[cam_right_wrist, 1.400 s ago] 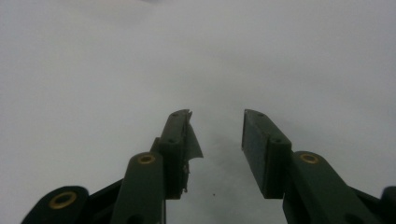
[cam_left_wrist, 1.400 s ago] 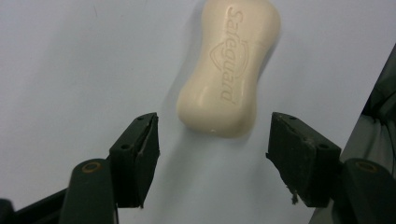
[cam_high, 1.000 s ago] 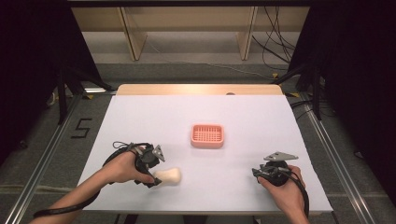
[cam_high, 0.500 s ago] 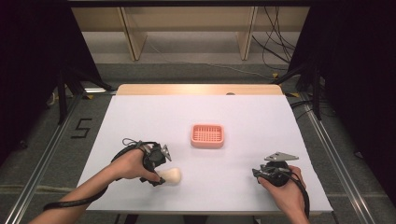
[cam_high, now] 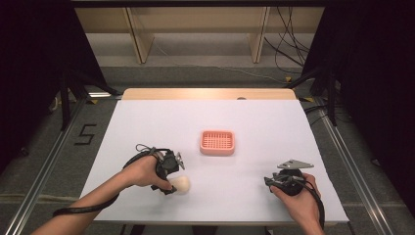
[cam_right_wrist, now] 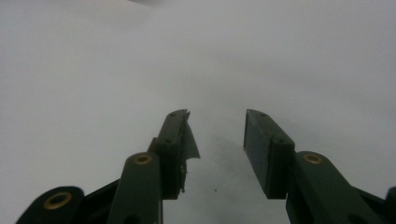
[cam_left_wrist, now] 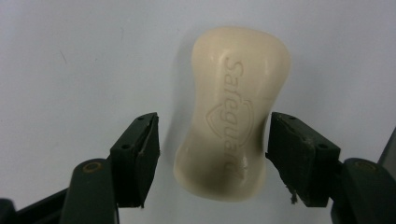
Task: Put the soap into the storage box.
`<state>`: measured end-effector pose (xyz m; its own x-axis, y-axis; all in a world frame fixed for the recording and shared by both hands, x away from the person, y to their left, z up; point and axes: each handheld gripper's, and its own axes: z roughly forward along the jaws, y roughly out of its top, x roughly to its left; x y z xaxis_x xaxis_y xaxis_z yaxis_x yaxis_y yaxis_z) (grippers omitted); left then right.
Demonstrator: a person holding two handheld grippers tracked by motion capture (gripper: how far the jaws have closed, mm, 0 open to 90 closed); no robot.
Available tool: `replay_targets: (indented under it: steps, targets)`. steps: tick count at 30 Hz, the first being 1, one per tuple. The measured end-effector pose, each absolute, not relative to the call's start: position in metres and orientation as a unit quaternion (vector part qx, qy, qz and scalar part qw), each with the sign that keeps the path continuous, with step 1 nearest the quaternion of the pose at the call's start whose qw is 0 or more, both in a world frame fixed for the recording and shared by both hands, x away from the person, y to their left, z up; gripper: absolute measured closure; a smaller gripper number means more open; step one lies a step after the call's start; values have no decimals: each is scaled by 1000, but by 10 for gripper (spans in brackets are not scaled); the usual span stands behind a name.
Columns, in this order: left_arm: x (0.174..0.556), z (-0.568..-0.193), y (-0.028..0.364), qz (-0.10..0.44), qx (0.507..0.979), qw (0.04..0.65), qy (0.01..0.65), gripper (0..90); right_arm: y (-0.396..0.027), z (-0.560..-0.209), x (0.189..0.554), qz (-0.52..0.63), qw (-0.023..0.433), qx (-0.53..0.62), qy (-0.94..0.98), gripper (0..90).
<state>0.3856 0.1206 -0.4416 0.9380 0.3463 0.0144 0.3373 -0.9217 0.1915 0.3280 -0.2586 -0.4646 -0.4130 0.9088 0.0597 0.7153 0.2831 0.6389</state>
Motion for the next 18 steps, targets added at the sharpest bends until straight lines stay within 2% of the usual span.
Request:
replay_targets:
  steps: [18]
  targets:
    - [389,-452,108,9,986,63,155,343,-257,-465,328,303,155,521,783,601]
